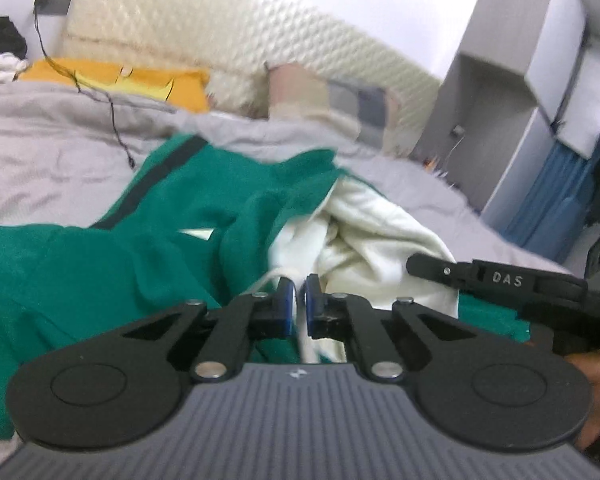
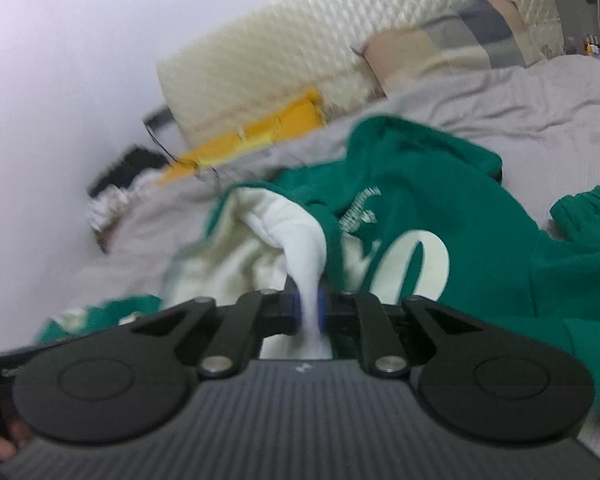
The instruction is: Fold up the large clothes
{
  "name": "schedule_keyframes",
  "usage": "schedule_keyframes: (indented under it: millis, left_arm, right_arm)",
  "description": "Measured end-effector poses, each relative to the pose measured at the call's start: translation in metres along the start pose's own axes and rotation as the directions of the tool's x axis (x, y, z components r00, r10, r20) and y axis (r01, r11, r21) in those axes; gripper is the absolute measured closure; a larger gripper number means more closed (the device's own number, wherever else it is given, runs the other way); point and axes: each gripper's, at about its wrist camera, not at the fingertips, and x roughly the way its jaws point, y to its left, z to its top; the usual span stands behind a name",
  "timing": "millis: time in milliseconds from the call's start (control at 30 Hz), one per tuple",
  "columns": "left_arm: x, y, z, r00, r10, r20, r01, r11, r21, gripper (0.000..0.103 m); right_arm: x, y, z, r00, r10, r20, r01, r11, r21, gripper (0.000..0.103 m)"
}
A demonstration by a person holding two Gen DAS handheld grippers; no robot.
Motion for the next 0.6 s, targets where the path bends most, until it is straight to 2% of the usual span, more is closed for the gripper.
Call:
schedule_keyframes:
  millis: [67, 133, 200, 333, 400, 533, 567, 600]
  left_arm:
    - [-0.019, -0.003, -0.002, 0.999, -0.044, 0.004, 0.044, 0.999, -0.019, 0.096]
    - [-0.029, -0.005, -0.007, 0.998, -0.066, -0.017, 0.065, 0.997, -0.046, 0.096]
    - [-0.036, -0.008, -0.011, 0.997, -0.059, -0.045, 0.056, 0.996, -0.07, 0.096]
    - [-0.053, -0.002, -0.016, 0.999, -0.026, -0.038, 0.022, 0.993, -0.114, 0.095]
    - [-0.06, 0.007, -0.016, 1.0, -0.006, -0.027, 0.002, 0.988, -0.157, 0.095]
    - [-0.067, 0.029, -0.013, 1.0, -0.002, -0.007, 0.0, 0.968, -0.253, 0.095]
    - [-0.067, 0.034, -0.013, 1.0, -0.009, -0.008, 0.006, 0.96, -0.281, 0.093]
    - [-0.067, 0.04, -0.012, 1.0, -0.021, -0.008, 0.018, 0.952, -0.306, 0.087]
  right_arm:
    - [-0.021, 0.009, -0.006, 1.0, 0.018, 0.004, -0.018, 1.0, -0.01, 0.091]
    - [-0.033, 0.023, -0.012, 1.0, 0.019, -0.024, -0.021, 0.995, -0.095, 0.091]
    - [-0.04, 0.036, -0.019, 0.997, 0.01, -0.07, -0.021, 0.988, -0.155, 0.092]
    - [-0.048, 0.066, -0.044, 0.981, -0.021, -0.193, -0.035, 0.959, -0.28, 0.092]
    - [-0.048, 0.078, -0.061, 0.964, -0.028, -0.263, -0.062, 0.942, -0.329, 0.092]
    - [-0.045, 0.089, -0.096, 0.904, -0.047, -0.424, -0.137, 0.91, -0.392, 0.092]
    - [-0.044, 0.089, -0.1, 0.892, -0.045, -0.451, -0.151, 0.909, -0.389, 0.092]
    - [-0.043, 0.088, -0.101, 0.881, -0.037, -0.471, -0.161, 0.914, -0.372, 0.092]
